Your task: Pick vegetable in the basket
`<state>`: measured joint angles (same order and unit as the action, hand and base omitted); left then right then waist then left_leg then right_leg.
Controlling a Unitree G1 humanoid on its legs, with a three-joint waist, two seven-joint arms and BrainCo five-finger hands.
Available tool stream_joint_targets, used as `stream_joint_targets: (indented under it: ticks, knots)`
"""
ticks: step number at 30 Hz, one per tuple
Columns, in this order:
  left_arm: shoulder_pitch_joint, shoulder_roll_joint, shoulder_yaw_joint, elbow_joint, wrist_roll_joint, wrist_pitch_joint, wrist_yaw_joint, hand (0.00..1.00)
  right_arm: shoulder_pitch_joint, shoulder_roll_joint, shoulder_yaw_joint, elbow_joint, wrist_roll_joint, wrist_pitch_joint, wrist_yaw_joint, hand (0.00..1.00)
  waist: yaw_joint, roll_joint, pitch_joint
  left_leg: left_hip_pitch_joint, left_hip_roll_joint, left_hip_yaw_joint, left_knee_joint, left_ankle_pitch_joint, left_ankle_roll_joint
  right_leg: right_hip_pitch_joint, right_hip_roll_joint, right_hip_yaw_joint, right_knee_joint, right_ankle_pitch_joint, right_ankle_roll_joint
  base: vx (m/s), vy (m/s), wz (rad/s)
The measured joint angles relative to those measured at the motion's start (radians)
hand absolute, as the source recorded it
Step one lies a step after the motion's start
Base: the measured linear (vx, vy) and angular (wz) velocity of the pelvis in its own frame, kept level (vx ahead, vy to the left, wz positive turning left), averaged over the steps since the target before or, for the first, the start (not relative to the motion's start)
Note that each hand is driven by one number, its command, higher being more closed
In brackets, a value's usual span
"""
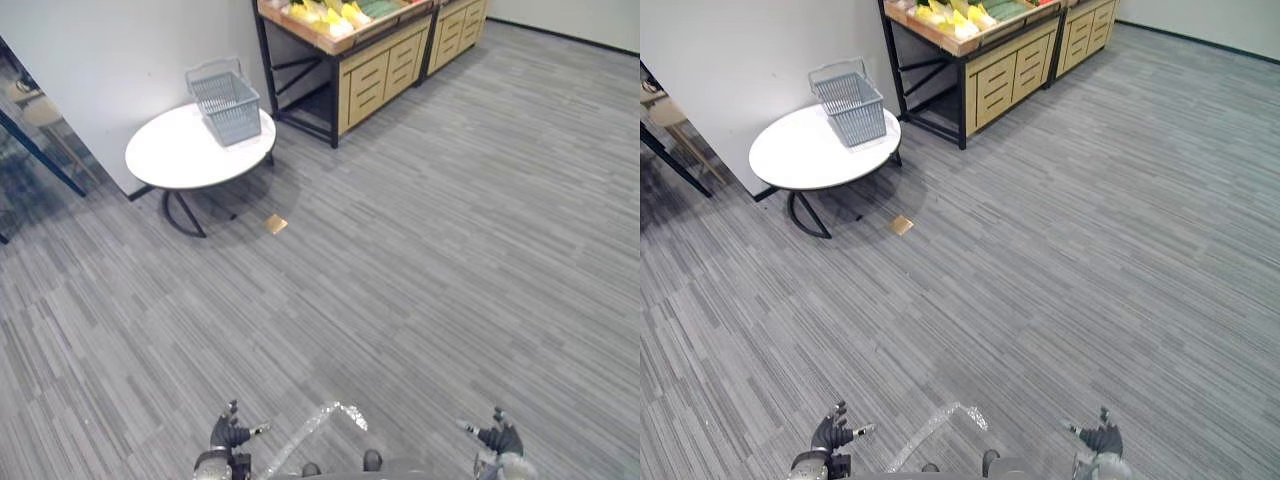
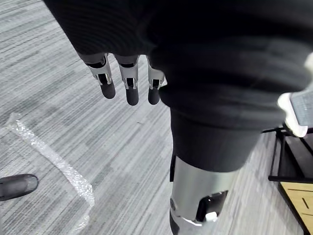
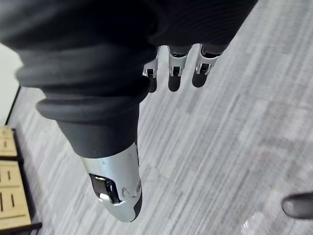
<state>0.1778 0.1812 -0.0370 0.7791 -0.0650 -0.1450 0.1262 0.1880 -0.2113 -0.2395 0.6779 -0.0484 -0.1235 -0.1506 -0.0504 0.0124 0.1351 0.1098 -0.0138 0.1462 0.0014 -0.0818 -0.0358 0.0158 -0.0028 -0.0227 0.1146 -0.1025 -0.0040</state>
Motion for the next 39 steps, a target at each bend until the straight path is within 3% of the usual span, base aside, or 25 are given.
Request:
stream_joint_targets:
  ticks: [13, 21, 23, 25, 26, 29, 30, 31, 33, 34, 35, 36, 37, 38, 39]
  knots:
    - [0.015, -0.001, 0.046, -0.044, -0.008, -0.013, -0.012, 0.0, -0.002, -0.025, -0.001, -0.071, -0.041, -0.004, 0.0, 0.0, -0.029, 0.02, 0.011, 0.004, 0.002, 0.002, 0.005, -0.005, -0.005, 0.015, -0.001, -0.005, -0.012, -0.001, 0.002, 0.01, -0.001, 0.01]
    - [0.044, -0.02, 0.078, -0.045, -0.066, -0.012, -0.009, 0.0, -0.022, -0.026, -0.037, -0.076, -0.01, 0.014, -0.004, 0.0, -0.017, 0.039, 0.022, -0.092, 0.024, 0.061, 0.109, -0.091, 0.01, -0.045, 0.003, 0.004, 0.021, -0.024, 0.023, -0.03, 0.006, -0.04]
    - [0.052, -0.023, 0.078, -0.057, -0.082, -0.011, -0.006, 0.0, -0.033, -0.026, -0.034, -0.076, -0.001, 0.017, -0.004, 0.0, -0.013, 0.041, 0.024, -0.111, 0.025, 0.082, 0.142, -0.123, 0.016, -0.08, -0.001, 0.02, 0.074, -0.062, 0.036, 0.05, 0.036, -0.21]
    - [0.064, -0.025, 0.076, -0.105, -0.097, -0.012, 0.007, 0.0, -0.041, -0.028, -0.032, -0.076, -0.001, 0.017, -0.02, 0.0, -0.008, 0.033, 0.028, -0.135, 0.008, 0.096, 0.209, -0.185, 0.039, -0.144, -0.031, 0.021, 0.22, -0.158, 0.083, 0.13, 0.071, -0.07]
    - [0.063, -0.025, 0.075, -0.108, -0.102, -0.013, 0.008, 0.0, -0.041, -0.029, -0.031, -0.076, -0.001, 0.019, -0.024, 0.0, -0.012, 0.033, 0.028, -0.134, 0.004, 0.09, 0.216, -0.2, 0.045, -0.156, -0.038, 0.019, 0.269, -0.169, 0.09, 0.21, 0.102, 0.07]
    - [0.035, -0.003, 0.05, -0.114, -0.102, -0.013, 0.012, 0.0, -0.027, -0.016, 0.019, -0.115, -0.001, 0.025, -0.025, 0.0, -0.029, 0.026, 0.056, -0.052, -0.018, 0.046, 0.224, -0.242, 0.069, -0.329, -0.073, -0.002, 0.728, -0.155, 0.123, 0.32, 0.089, 0.3]
    - [0.03, 0.003, 0.044, -0.118, -0.102, -0.013, 0.015, 0.0, -0.023, -0.012, 0.026, -0.119, -0.001, 0.025, -0.024, 0.0, -0.03, 0.013, 0.064, -0.03, -0.017, 0.04, 0.221, -0.252, 0.066, -0.345, -0.072, -0.003, 0.765, -0.175, 0.114, 0.42, 0.024, 0.35]
    - [0.025, 0.006, 0.038, -0.121, -0.102, -0.013, 0.023, 0.0, -0.023, -0.011, 0.035, -0.128, -0.001, 0.025, -0.024, 0.0, -0.028, 0.019, 0.066, -0.003, -0.016, 0.028, 0.219, -0.272, 0.061, -0.39, -0.069, -0.008, 0.778, -0.211, 0.093, 0.42, -0.011, 0.28]
    - [-0.002, 0.004, 0.036, -0.121, -0.102, -0.012, 0.031, 0.0, -0.029, -0.015, 0.04, -0.16, -0.001, 0.024, -0.024, 0.0, -0.035, 0.014, 0.075, 0.034, -0.005, -0.004, 0.203, -0.29, 0.059, -0.469, -0.064, -0.022, 0.713, -0.219, 0.079, 0.47, -0.047, 0.38]
    - [-0.028, -0.001, 0.035, -0.119, -0.102, -0.012, 0.031, 0.0, -0.051, -0.031, 0.053, -0.155, -0.001, 0.023, -0.024, 0.0, -0.049, 0.032, 0.103, 0.071, 0.034, -0.017, 0.187, -0.29, 0.057, -0.507, -0.032, -0.046, 0.632, -0.201, 0.049, 0.54, -0.093, 0.51]
    - [-0.058, -0.004, 0.027, -0.118, -0.102, -0.013, 0.031, 0.0, -0.058, -0.047, 0.055, -0.155, -0.001, 0.022, -0.023, 0.0, -0.054, 0.055, 0.121, 0.097, 0.068, -0.034, 0.184, -0.287, 0.053, -0.548, -0.001, -0.067, 0.504, -0.144, 0.028, 0.56, -0.099, 0.49]
    - [-0.07, -0.003, 0.028, -0.117, -0.102, -0.014, 0.031, 0.0, -0.052, -0.05, 0.055, -0.156, -0.001, 0.022, -0.023, 0.0, -0.056, 0.055, 0.123, 0.105, 0.074, -0.045, 0.183, -0.279, 0.037, -0.562, 0.01, -0.072, 0.42, -0.091, 0.025, 0.64, -0.117, 0.38]
    - [-0.073, 0.007, 0.029, -0.117, -0.102, -0.018, 0.032, 0.0, -0.043, -0.051, 0.062, -0.158, -0.001, 0.022, -0.023, 0.0, -0.054, 0.04, 0.118, 0.135, 0.075, -0.063, 0.182, -0.278, -0.024, -0.553, 0.026, -0.058, 0.205, 0.095, 0.004, 0.58, -0.126, 0.31]
    - [-0.074, 0.008, 0.029, -0.114, -0.102, -0.017, 0.032, 0.0, -0.037, -0.054, 0.063, -0.159, -0.001, 0.023, -0.023, 0.0, -0.057, 0.041, 0.118, 0.157, 0.081, -0.075, 0.189, -0.287, -0.041, -0.536, 0.024, -0.044, 0.189, 0.252, -0.034, 0.88, -0.186, 0.48]
    - [-0.112, -0.009, 0.03, -0.095, -0.102, -0.019, 0.028, 0.0, -0.065, -0.055, 0.057, -0.17, -0.002, 0.034, -0.024, 0.0, -0.073, 0.08, 0.129, 0.125, 0.115, -0.101, 0.283, -0.225, -0.127, -0.557, 0.017, -0.078, 0.33, 0.143, -0.077, 0.71, -0.162, 0.61]
